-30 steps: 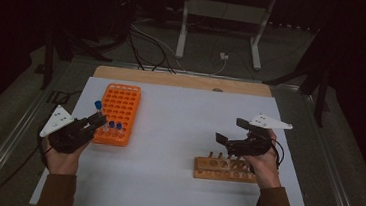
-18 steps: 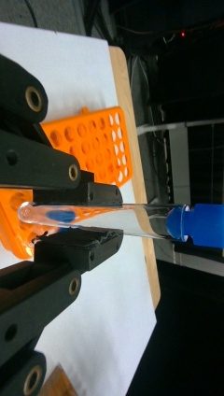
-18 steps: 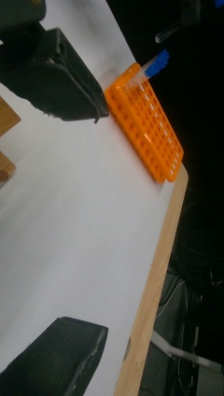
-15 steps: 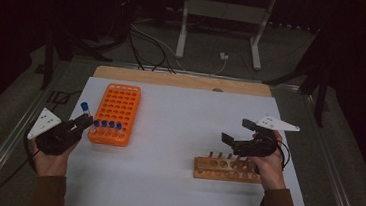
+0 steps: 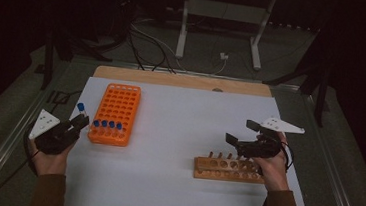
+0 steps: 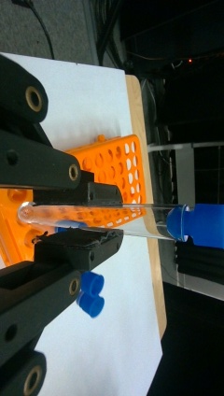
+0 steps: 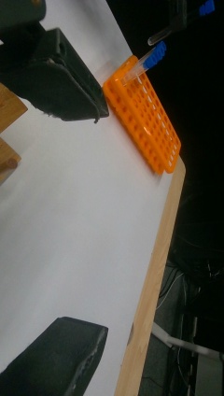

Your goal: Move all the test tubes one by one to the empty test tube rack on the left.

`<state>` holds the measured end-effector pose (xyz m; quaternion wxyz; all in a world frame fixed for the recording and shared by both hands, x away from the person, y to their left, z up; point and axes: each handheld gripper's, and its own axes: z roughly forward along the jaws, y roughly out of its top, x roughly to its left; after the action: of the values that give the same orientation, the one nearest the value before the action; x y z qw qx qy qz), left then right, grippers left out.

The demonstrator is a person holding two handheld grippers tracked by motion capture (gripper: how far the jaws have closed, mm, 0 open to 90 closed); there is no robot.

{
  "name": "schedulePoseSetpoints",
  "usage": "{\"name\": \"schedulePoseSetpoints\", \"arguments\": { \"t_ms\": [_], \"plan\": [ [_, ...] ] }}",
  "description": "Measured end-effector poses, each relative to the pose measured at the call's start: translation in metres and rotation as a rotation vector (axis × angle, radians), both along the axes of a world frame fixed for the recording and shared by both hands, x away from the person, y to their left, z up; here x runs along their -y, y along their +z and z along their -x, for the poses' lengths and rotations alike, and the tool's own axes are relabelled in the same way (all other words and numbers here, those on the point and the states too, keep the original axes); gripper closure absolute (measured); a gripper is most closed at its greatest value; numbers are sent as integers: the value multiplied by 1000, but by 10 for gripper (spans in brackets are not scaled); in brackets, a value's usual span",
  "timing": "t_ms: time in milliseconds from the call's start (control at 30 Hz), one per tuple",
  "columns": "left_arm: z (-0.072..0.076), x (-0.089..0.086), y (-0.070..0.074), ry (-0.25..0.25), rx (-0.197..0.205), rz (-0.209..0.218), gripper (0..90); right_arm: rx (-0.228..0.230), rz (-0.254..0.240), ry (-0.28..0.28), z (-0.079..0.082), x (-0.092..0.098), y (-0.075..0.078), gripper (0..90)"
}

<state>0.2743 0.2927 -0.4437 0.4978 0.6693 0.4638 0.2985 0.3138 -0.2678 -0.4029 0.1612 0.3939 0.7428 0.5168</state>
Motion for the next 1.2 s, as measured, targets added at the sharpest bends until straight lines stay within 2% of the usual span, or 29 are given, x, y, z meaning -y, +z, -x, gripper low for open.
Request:
{"name": "schedulePoseSetpoints", "arguments": {
  "t_ms": [400,600,667,933,1100,1200],
  "plan": [
    [-10,3,-17,3,-28,-10,781,11,-3,-1,1,2,1,1],
    [-14,4,-28,6,-59,-31,782,9,-4,-4,3,4,-1,1],
    [-15,3,-30,7,-50,-16,782,9,-6,-5,3,5,-1,1],
    [-16,1,-32,11,-46,-8,781,5,-13,-2,3,4,-4,1],
    [-19,2,-35,13,-48,-17,781,0,-7,0,3,3,-7,1],
    [-20,4,-40,14,-75,-46,781,-3,-5,0,4,4,-8,1]
  ]
}}
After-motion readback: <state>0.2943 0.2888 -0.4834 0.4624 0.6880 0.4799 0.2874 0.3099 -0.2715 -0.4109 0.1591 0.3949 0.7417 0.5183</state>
